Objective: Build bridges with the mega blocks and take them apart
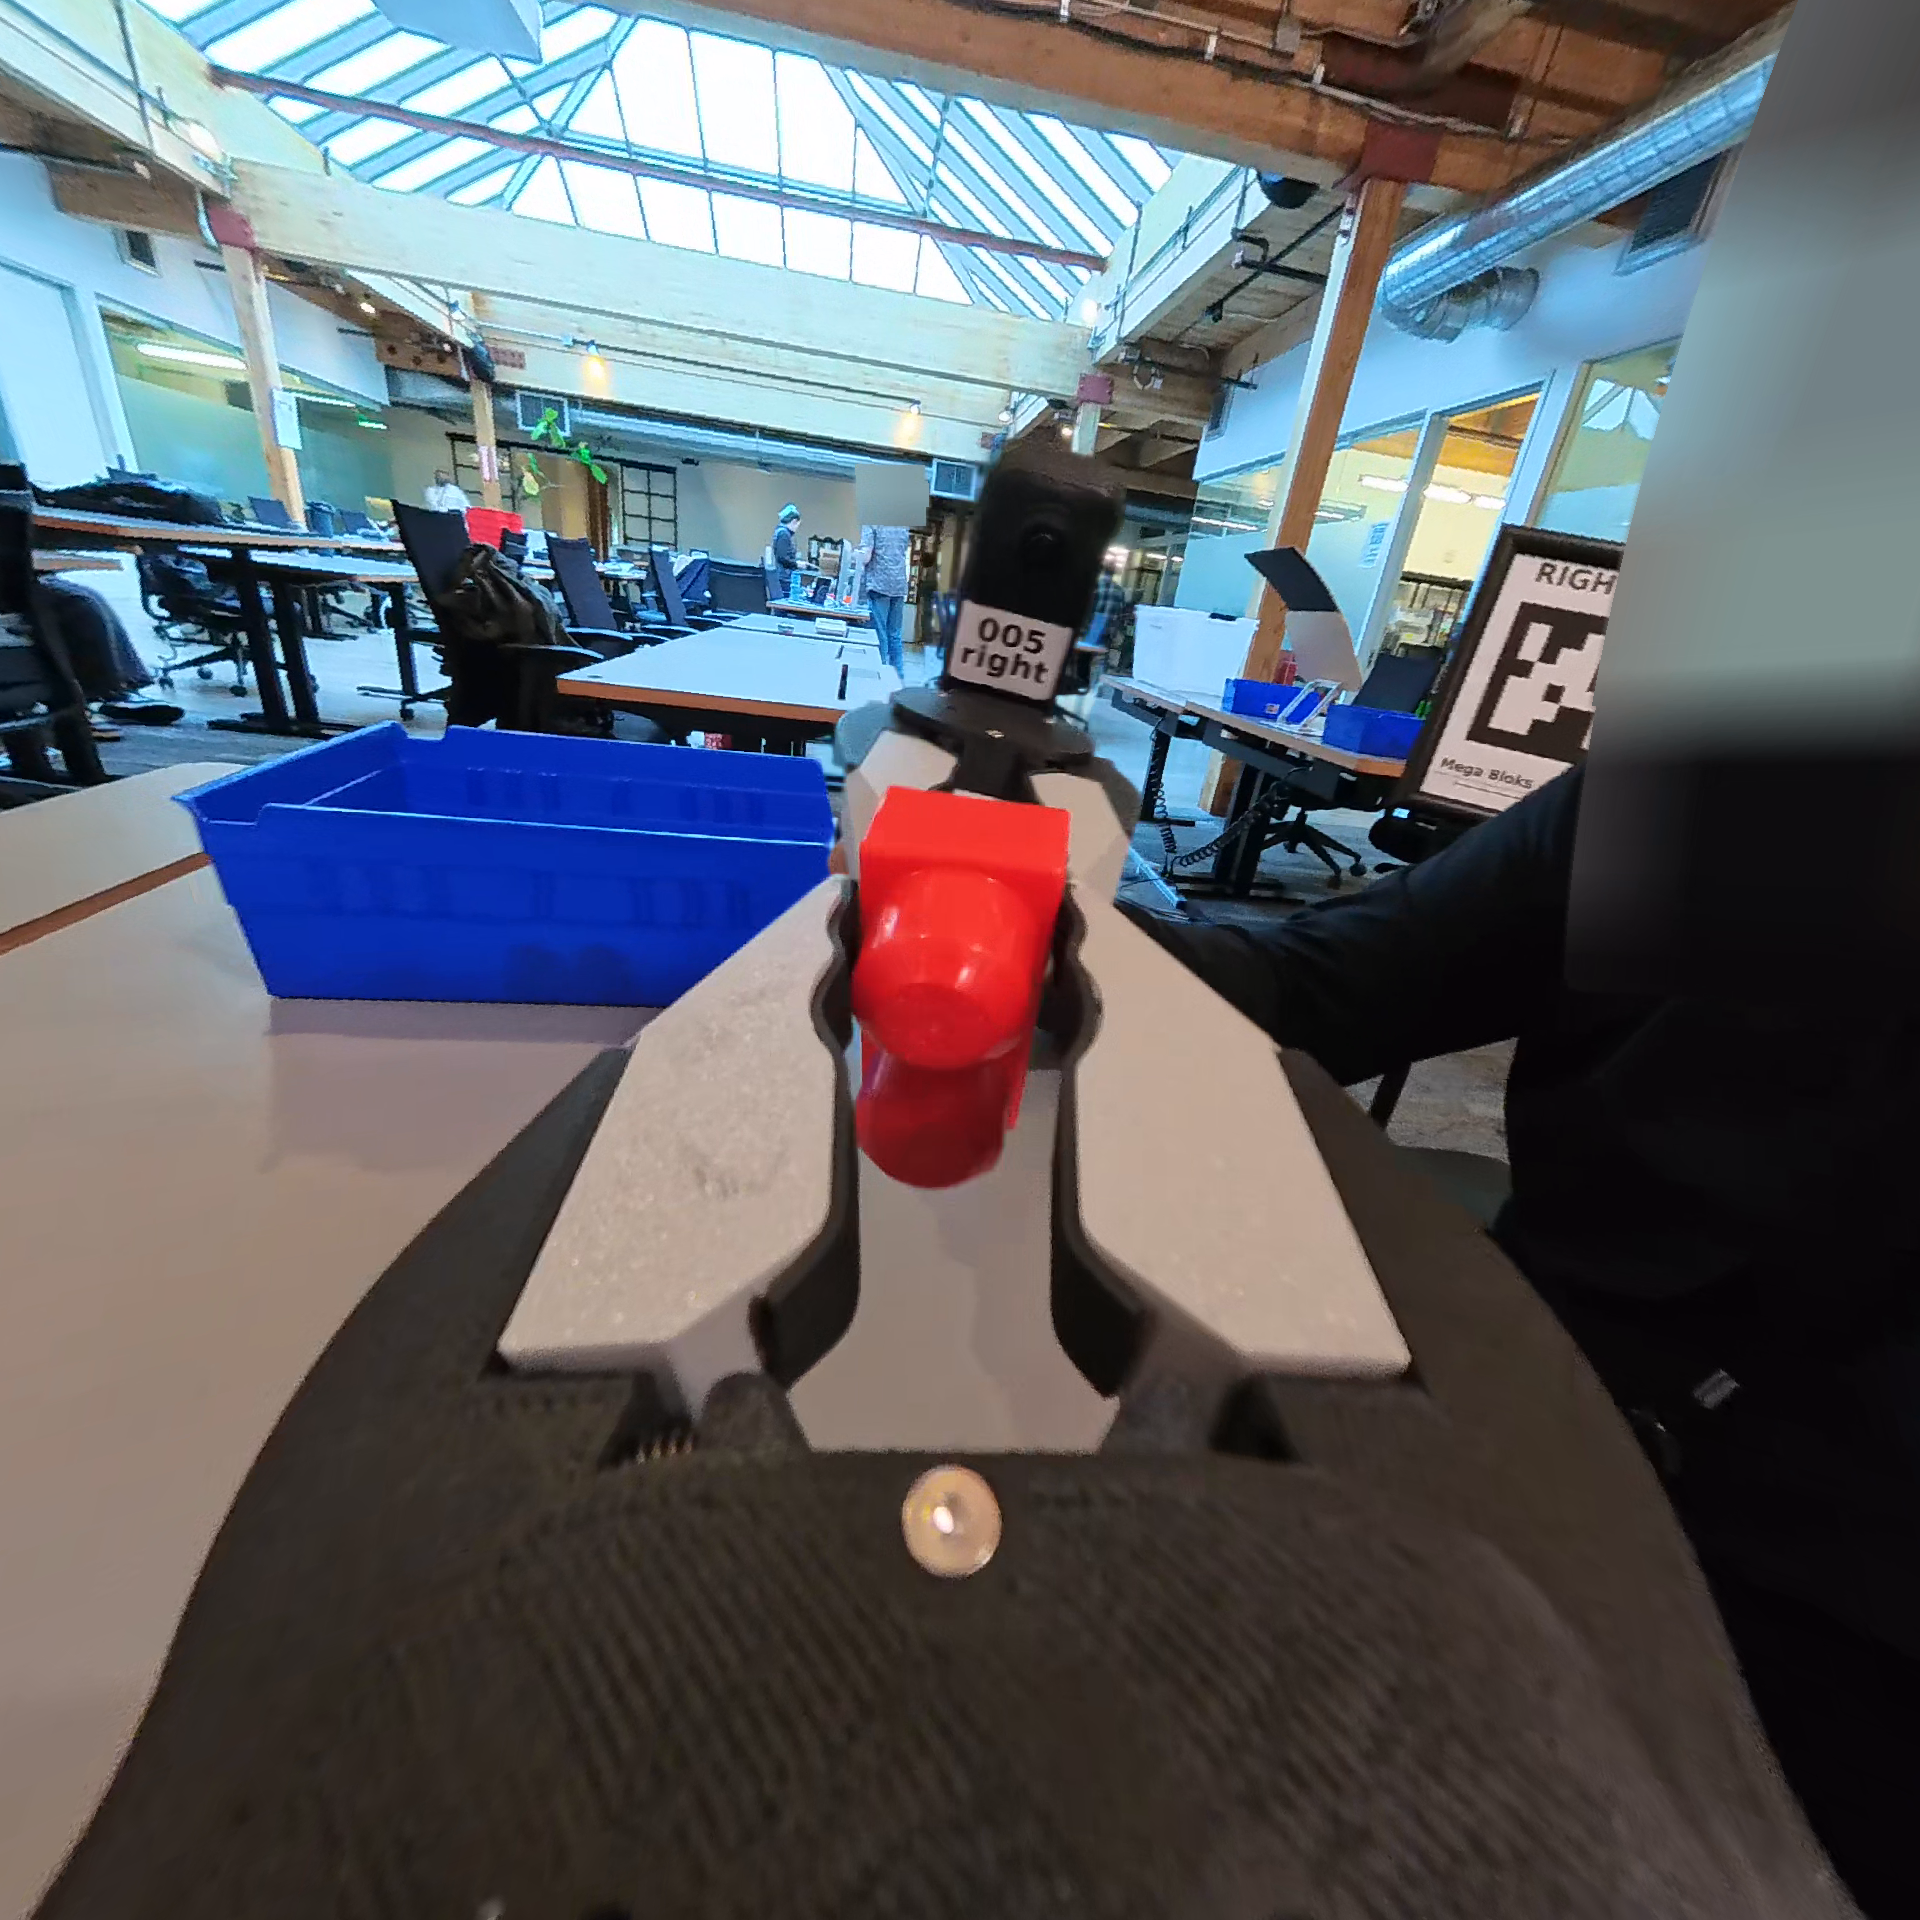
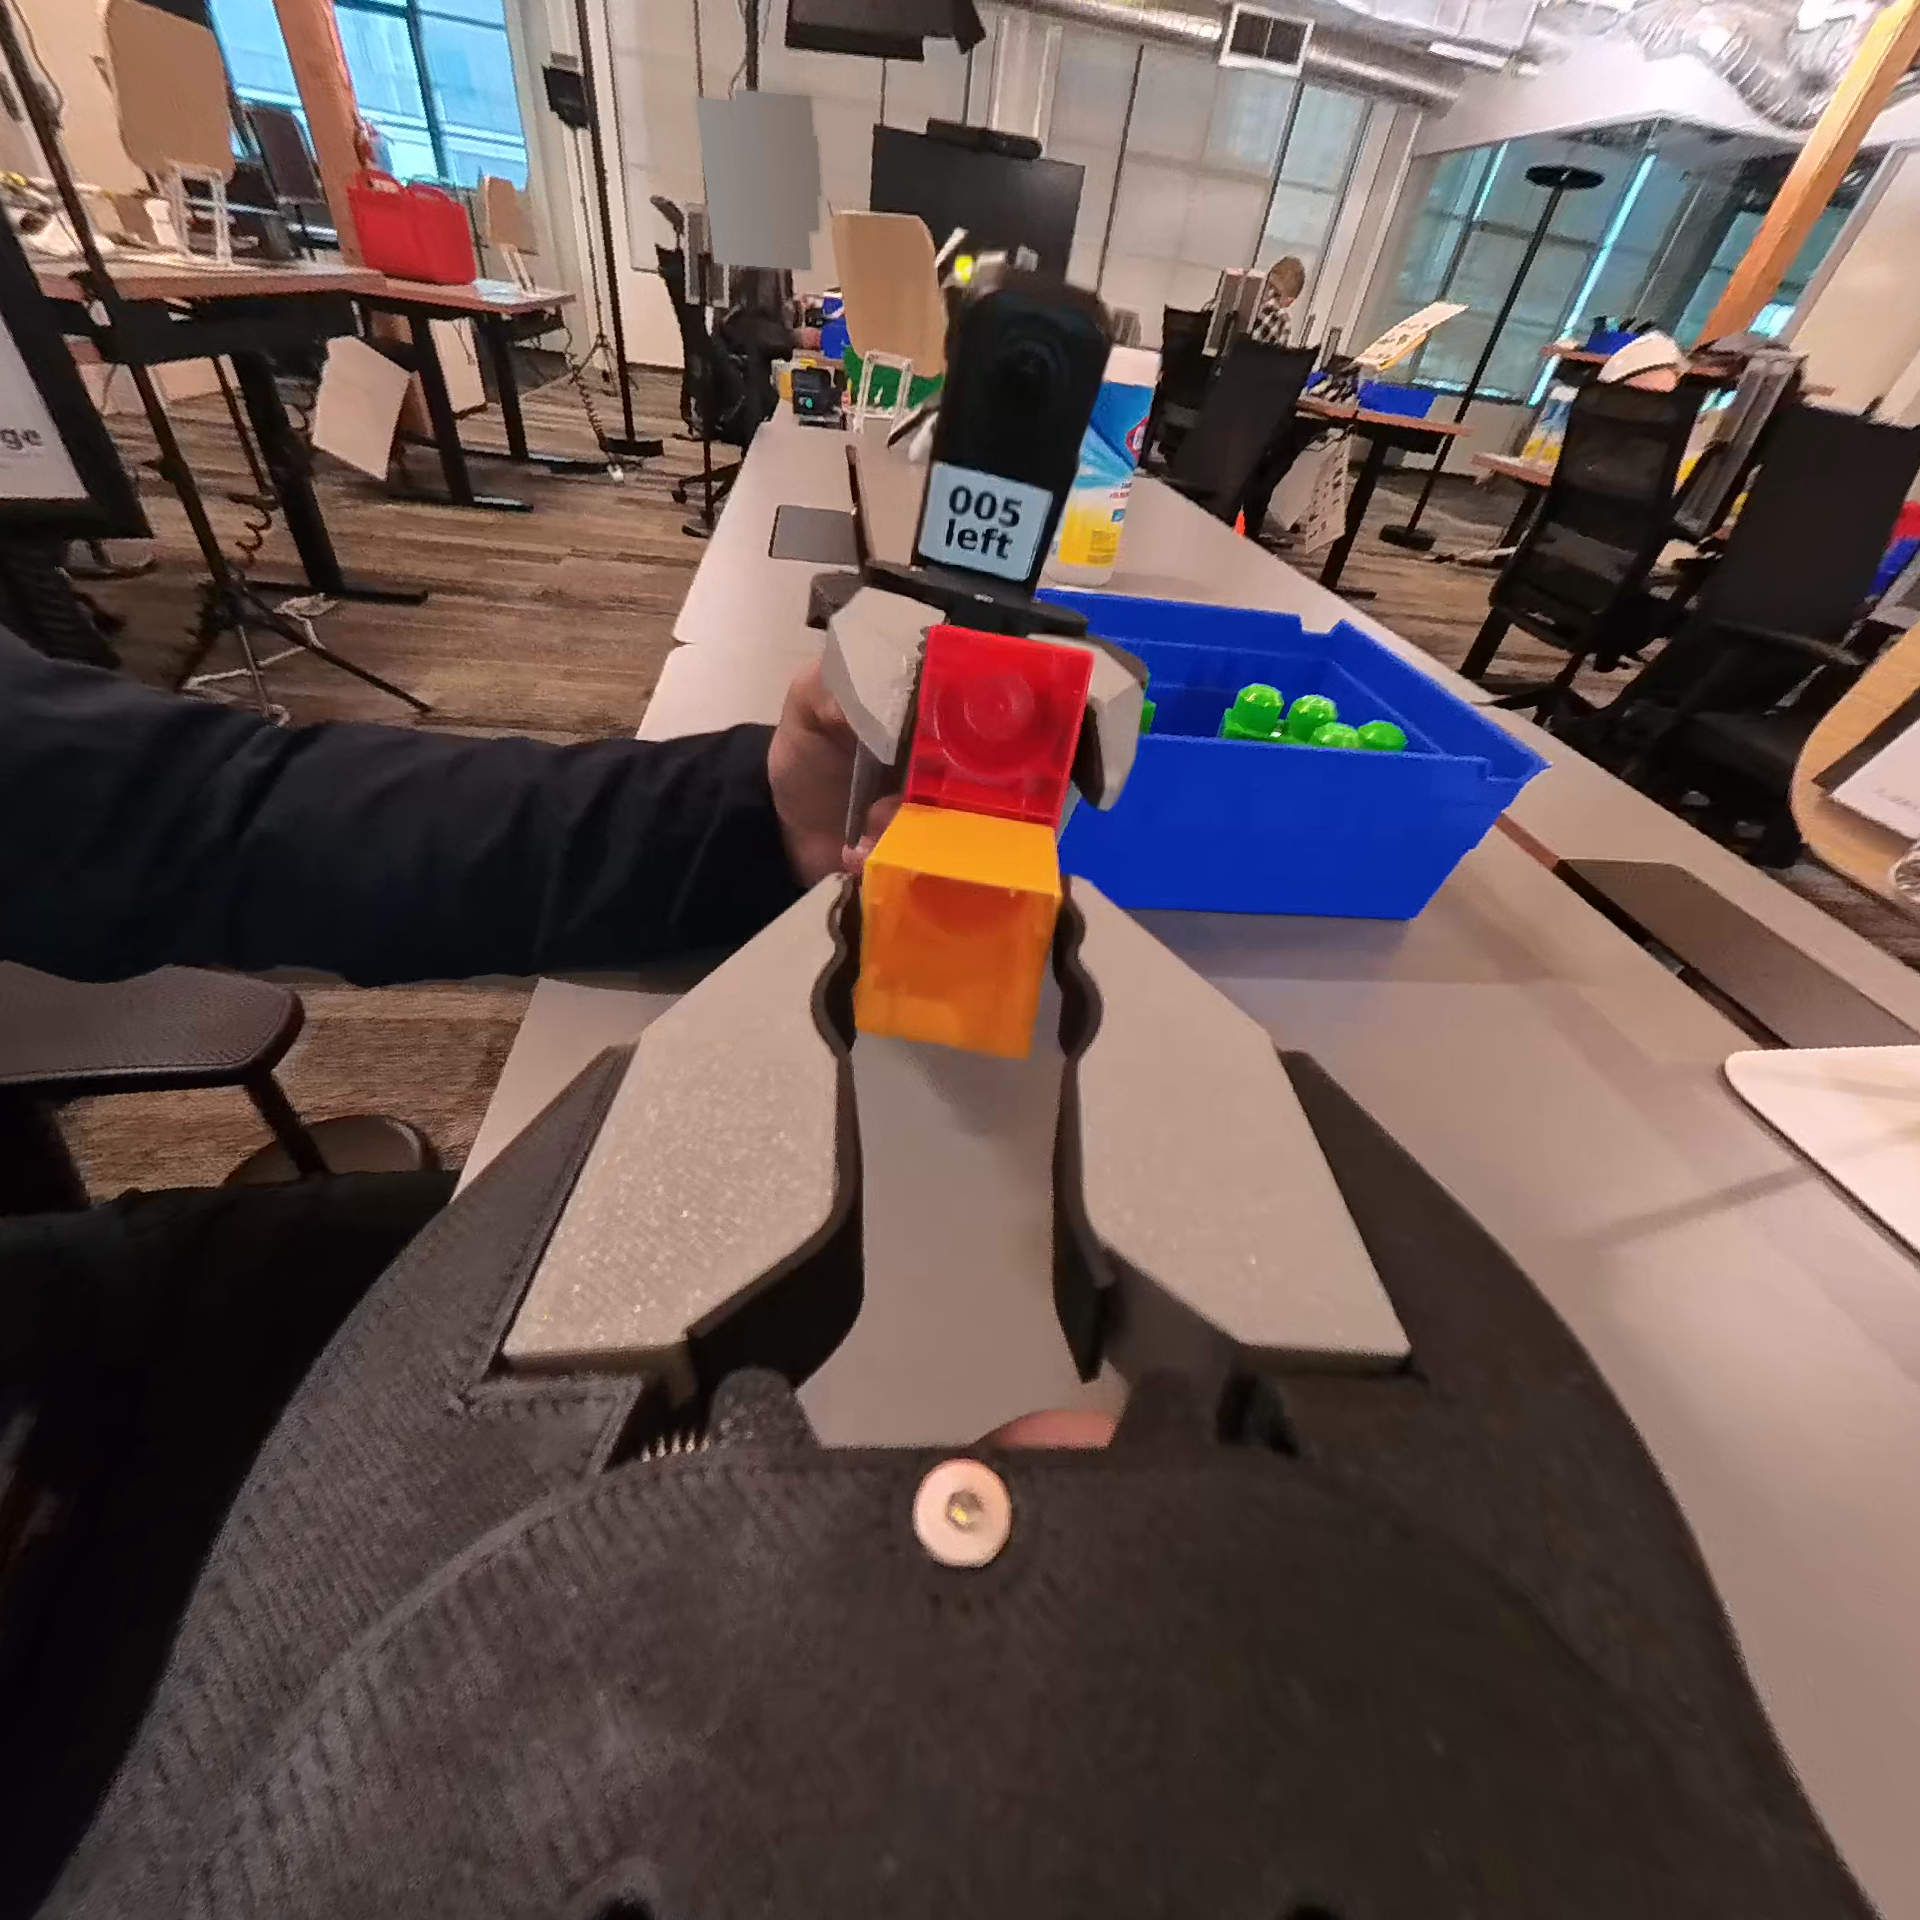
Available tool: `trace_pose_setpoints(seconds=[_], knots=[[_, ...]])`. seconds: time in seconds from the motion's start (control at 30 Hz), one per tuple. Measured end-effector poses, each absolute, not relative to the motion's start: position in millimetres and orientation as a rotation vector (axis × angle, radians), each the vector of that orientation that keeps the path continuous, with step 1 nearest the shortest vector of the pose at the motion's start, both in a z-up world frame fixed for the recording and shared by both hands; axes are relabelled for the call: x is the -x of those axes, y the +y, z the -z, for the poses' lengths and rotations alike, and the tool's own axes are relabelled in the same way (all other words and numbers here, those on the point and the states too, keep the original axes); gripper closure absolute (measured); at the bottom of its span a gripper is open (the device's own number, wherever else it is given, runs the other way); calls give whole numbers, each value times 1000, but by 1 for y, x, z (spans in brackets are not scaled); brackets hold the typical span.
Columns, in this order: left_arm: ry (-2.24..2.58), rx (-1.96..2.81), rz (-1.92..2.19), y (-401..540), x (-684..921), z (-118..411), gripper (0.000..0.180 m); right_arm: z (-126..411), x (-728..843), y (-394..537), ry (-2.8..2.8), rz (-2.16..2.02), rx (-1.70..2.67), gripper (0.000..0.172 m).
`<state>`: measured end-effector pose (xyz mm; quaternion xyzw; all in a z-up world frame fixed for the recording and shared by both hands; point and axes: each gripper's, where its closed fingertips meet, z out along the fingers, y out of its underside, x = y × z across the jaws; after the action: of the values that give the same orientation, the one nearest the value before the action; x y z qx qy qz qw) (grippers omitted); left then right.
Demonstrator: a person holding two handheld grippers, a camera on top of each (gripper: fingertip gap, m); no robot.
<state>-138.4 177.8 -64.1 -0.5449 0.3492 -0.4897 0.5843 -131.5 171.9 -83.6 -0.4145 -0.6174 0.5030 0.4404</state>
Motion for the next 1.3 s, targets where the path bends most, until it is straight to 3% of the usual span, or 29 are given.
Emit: trace_pose_setpoints(seconds=[0.43,1.3], knots=[[779,1338,1109,189,144,73,143,86,133,181,-1502,-1235,1111,139],[682,1500,1150,210,146,95,143,99,134,206,-1313,-1769,1452,140]])
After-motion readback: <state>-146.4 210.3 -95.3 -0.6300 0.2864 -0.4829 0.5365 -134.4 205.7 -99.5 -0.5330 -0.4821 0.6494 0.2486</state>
